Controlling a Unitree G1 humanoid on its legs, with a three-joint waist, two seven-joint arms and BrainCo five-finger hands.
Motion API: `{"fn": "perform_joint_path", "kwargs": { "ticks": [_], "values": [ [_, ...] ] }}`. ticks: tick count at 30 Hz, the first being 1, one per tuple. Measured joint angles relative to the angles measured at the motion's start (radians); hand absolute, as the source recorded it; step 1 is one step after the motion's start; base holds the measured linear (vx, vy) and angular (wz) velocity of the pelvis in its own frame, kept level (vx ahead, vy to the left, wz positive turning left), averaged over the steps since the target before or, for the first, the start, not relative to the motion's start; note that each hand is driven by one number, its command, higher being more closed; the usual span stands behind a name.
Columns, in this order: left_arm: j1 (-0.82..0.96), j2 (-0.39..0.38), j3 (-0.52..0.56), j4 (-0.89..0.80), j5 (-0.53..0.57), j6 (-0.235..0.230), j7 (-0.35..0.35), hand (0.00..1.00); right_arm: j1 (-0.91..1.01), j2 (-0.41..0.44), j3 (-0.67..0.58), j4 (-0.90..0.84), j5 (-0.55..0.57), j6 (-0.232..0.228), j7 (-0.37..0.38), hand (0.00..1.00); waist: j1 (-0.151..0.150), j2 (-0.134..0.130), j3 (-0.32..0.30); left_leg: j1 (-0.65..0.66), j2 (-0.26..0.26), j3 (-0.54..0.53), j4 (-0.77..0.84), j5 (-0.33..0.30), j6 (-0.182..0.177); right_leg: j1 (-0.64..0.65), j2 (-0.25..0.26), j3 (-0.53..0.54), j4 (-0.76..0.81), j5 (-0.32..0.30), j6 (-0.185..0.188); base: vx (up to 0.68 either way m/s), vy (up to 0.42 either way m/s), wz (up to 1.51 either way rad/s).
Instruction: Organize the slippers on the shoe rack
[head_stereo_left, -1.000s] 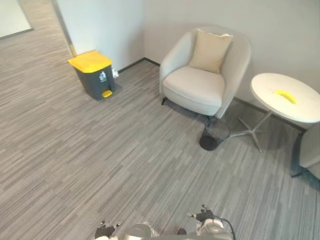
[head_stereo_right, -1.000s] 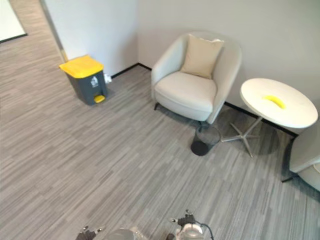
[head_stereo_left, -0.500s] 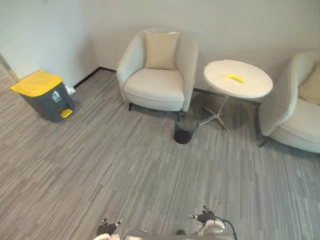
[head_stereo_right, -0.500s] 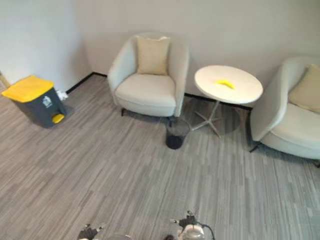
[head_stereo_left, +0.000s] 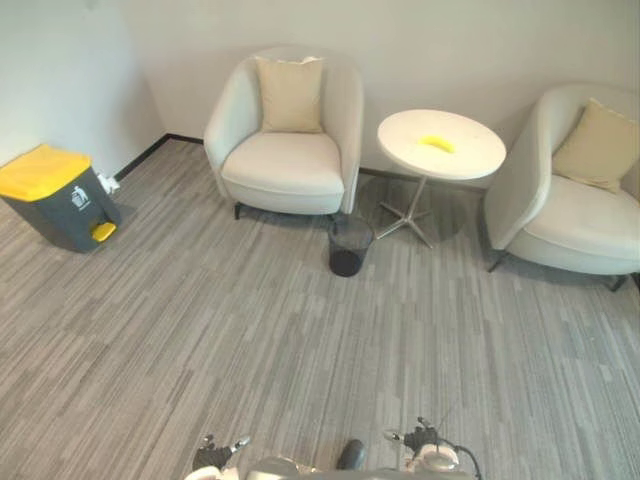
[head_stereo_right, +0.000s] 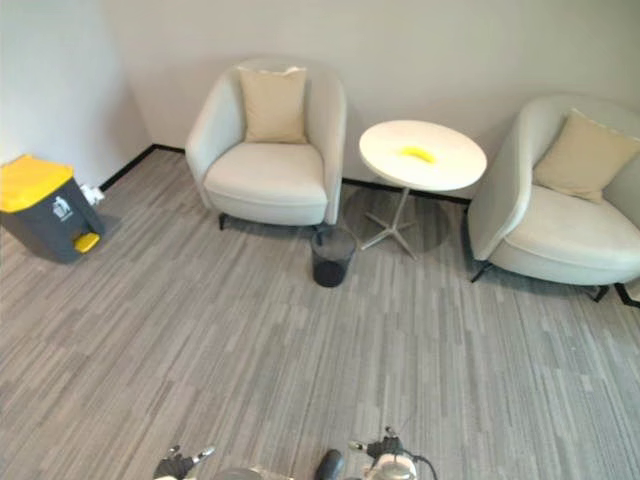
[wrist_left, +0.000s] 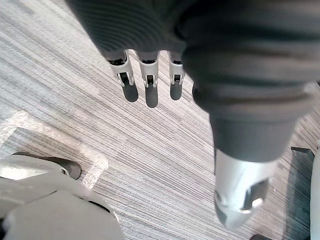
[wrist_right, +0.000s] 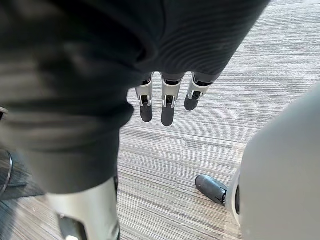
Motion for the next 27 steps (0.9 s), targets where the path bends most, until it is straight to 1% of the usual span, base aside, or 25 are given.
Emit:
{"fn": "perform_joint_path", "kwargs": {
  "ticks": [2,3,4,5,6,7,8,9,11,12,13,14,15,16,17,18,19,20,21,22,23,24,25,26,27],
  "values": [
    [0.0,0.0,0.0,0.001,0.0,0.0,0.0,0.0,-0.001,0.0,0.0,0.0,0.001,0.0,0.0,0.0,-0.001,0.002,0.001,0.004,0.003,-0.002,-0.01,0.0,-0.003,0.0,0.002,-0.003,0.0,-0.004,-0.005,0.05,0.062,0.04],
    [0.0,-0.001,0.0,0.001,0.0,0.0,0.0,0.0,-0.001,-0.001,0.0,0.0,0.001,0.0,0.0,0.0,-0.001,0.002,0.001,0.002,0.008,-0.003,-0.004,-0.01,-0.009,0.001,0.005,-0.008,0.004,-0.011,-0.015,0.09,0.034,0.12],
    [-0.002,-0.002,0.0,0.001,0.0,0.0,-0.001,0.0,-0.003,-0.003,0.001,0.0,0.009,-0.002,0.0,0.0,-0.003,0.008,0.003,-0.018,0.026,-0.004,0.049,-0.032,-0.024,0.004,0.016,-0.014,0.008,-0.023,-0.03,0.11,0.031,0.11],
    [-0.005,-0.007,0.001,0.0,-0.001,0.001,-0.001,0.0,-0.008,-0.006,0.001,0.0,0.011,-0.002,0.0,0.0,-0.002,0.01,0.01,-0.038,0.043,-0.007,0.118,-0.054,-0.03,0.012,0.031,-0.011,0.007,-0.03,-0.038,0.11,0.04,0.08],
    [-0.008,-0.008,0.0,0.0,-0.001,0.001,-0.002,0.0,-0.014,-0.006,0.001,0.0,0.013,-0.002,-0.001,0.0,0.001,0.015,0.023,-0.071,0.053,-0.01,0.206,-0.062,-0.031,0.016,0.035,0.0,0.009,-0.037,-0.048,0.08,0.059,-0.07],
    [-0.011,-0.01,0.0,-0.009,-0.003,0.0,-0.002,0.0,-0.02,-0.007,0.001,0.0,0.03,0.0,-0.001,0.0,0.003,0.018,0.036,-0.138,0.055,-0.032,0.342,-0.061,-0.017,0.014,0.033,0.023,0.027,-0.047,-0.053,0.05,0.061,-0.25],
    [-0.009,-0.016,-0.001,-0.012,-0.004,-0.001,-0.001,0.0,-0.031,-0.012,0.001,0.001,0.031,0.001,-0.002,0.0,0.006,0.025,0.044,-0.174,0.056,-0.062,0.396,-0.083,-0.014,0.015,0.033,0.038,0.042,-0.058,-0.044,0.03,0.067,-0.37],
    [-0.007,-0.018,-0.001,-0.013,-0.011,-0.001,-0.001,0.0,-0.031,-0.015,0.001,0.001,0.031,0.001,-0.002,0.0,0.008,0.026,0.048,-0.2,0.062,-0.073,0.412,-0.095,-0.014,0.016,0.033,0.053,0.046,-0.063,-0.043,0.01,0.052,-0.48],
    [-0.005,-0.017,0.0,-0.022,-0.022,-0.001,-0.001,0.0,-0.029,-0.015,0.003,-0.001,0.031,0.001,-0.003,0.0,0.01,0.023,0.051,-0.27,0.074,-0.097,0.39,-0.1,-0.026,0.015,0.024,0.089,0.047,-0.067,-0.041,0.0,0.068,-0.6],
    [-0.005,-0.017,0.0,-0.022,-0.024,-0.001,0.0,0.0,-0.025,-0.015,0.006,-0.001,0.031,0.001,-0.003,0.0,0.011,0.022,0.05,-0.287,0.076,-0.113,0.349,-0.091,-0.035,0.011,0.019,0.094,0.046,-0.067,-0.04,-0.02,0.084,-0.63],
    [-0.01,-0.018,0.0,-0.022,-0.027,0.0,0.001,0.0,-0.021,-0.016,0.006,-0.001,0.031,0.001,-0.002,0.0,0.01,0.023,0.049,-0.292,0.081,-0.127,0.3,-0.076,-0.047,0.008,0.019,0.102,0.046,-0.067,-0.039,-0.02,0.131,-0.66],
    [-0.008,-0.019,0.001,-0.021,-0.032,0.0,0.001,0.0,-0.018,-0.015,0.006,-0.002,0.031,0.0,-0.002,0.0,0.01,0.025,0.047,-0.288,0.094,-0.135,0.252,-0.046,-0.049,0.009,0.028,0.122,0.046,-0.068,-0.034,0.0,0.119,-0.61],
    [-0.007,-0.017,0.002,-0.021,-0.032,0.002,0.001,0.0,-0.015,-0.014,0.006,-0.003,0.031,0.0,-0.002,0.0,0.011,0.024,0.044,-0.283,0.101,-0.135,0.228,-0.023,-0.041,0.013,0.034,0.135,0.038,-0.083,-0.008,0.1,0.155,-0.7],
    [0.002,-0.021,0.009,-0.015,-0.032,0.001,0.002,0.0,-0.013,-0.014,0.007,-0.004,0.031,0.001,-0.002,0.0,0.023,0.045,0.024,-0.274,0.136,-0.102,0.178,0.013,-0.032,0.002,0.038,0.13,0.099,-0.117,0.02,0.16,0.105,-0.49],
    [-0.002,-0.018,0.02,-0.018,-0.032,0.0,0.001,0.0,-0.018,-0.007,0.01,-0.004,0.031,0.0,-0.003,0.0,0.019,0.018,0.016,-0.261,0.133,-0.091,0.158,0.017,-0.035,-0.02,0.004,0.129,0.212,-0.146,0.021,0.26,0.138,-0.41],
    [-0.004,0.0,0.028,-0.025,-0.034,-0.002,0.001,0.0,0.001,0.008,0.01,0.0,0.029,0.001,-0.001,0.0,0.02,-0.02,0.006,-0.255,0.1,-0.076,0.156,0.025,-0.045,-0.012,-0.052,0.159,0.229,-0.202,0.048,0.26,0.125,-0.23],
    [-0.007,-0.001,0.036,-0.016,-0.035,0.001,0.002,0.0,0.007,0.012,0.01,0.001,0.029,0.004,0.0,0.0,0.026,-0.027,0.001,-0.255,0.102,-0.074,0.167,0.033,-0.048,-0.011,-0.05,0.172,0.227,-0.214,0.039,0.29,0.137,-0.33],
    [-0.006,0.001,0.04,-0.017,-0.038,-0.001,0.002,0.0,0.01,0.014,0.01,0.001,0.029,0.003,0.0,0.0,0.031,-0.036,-0.012,-0.241,0.098,-0.063,0.157,0.04,-0.05,-0.023,-0.06,0.186,0.263,-0.243,0.056,0.3,0.132,-0.37],
    [-0.006,0.015,0.031,-0.007,-0.038,0.0,0.003,0.0,0.012,0.023,0.01,0.0,0.028,0.004,0.004,0.0,0.032,-0.049,-0.017,-0.199,0.069,-0.042,0.126,0.05,-0.046,-0.057,-0.109,0.199,0.402,-0.298,0.063,0.28,0.114,-0.32],
    [-0.012,0.02,0.013,0.003,-0.037,0.003,0.003,0.0,0.01,0.019,0.011,-0.002,0.028,0.004,0.004,0.0,0.03,-0.05,-0.02,-0.181,0.057,-0.042,0.125,0.056,-0.051,-0.088,-0.13,0.206,0.509,-0.307,0.065,0.22,0.093,-0.1],
    [-0.015,0.021,-0.002,0.001,-0.036,0.003,0.005,0.0,0.006,0.015,0.013,-0.005,0.028,0.003,0.005,0.0,0.028,-0.039,-0.019,-0.169,0.054,-0.053,0.124,0.051,-0.044,-0.12,-0.14,0.22,0.592,-0.31,0.073,0.21,0.058,0.27],
    [-0.026,0.022,-0.014,0.0,-0.035,0.002,0.012,0.0,-0.009,0.018,0.013,-0.004,0.028,0.003,0.004,0.0,0.02,-0.031,-0.012,-0.15,0.051,-0.07,0.109,0.052,-0.041,-0.148,-0.15,0.242,0.65,-0.343,0.088,0.17,0.022,0.62],
    [-0.036,0.023,-0.022,-0.002,-0.032,0.0,0.02,0.0,-0.008,0.018,0.017,-0.001,0.029,0.004,0.005,0.0,0.018,-0.034,-0.016,-0.153,0.046,-0.096,0.113,0.053,-0.042,-0.152,-0.151,0.268,0.633,-0.359,0.085,0.23,-0.017,0.76],
    [-0.041,0.025,-0.023,-0.004,-0.028,-0.001,0.02,0.0,-0.005,0.018,0.021,0.002,0.029,0.007,0.005,0.0,0.019,-0.049,-0.021,-0.154,0.033,-0.112,0.115,0.053,-0.043,-0.153,-0.153,0.294,0.579,-0.33,0.084,0.14,-0.056,0.72],
    [-0.048,0.031,-0.021,-0.006,-0.027,-0.003,0.021,0.0,-0.002,0.019,0.021,0.003,0.029,0.012,0.004,0.0,0.019,-0.065,-0.025,-0.16,0.016,-0.139,0.119,0.051,-0.045,-0.139,-0.162,0.316,0.525,-0.314,0.09,0.23,-0.129,0.71]
  ]
}}
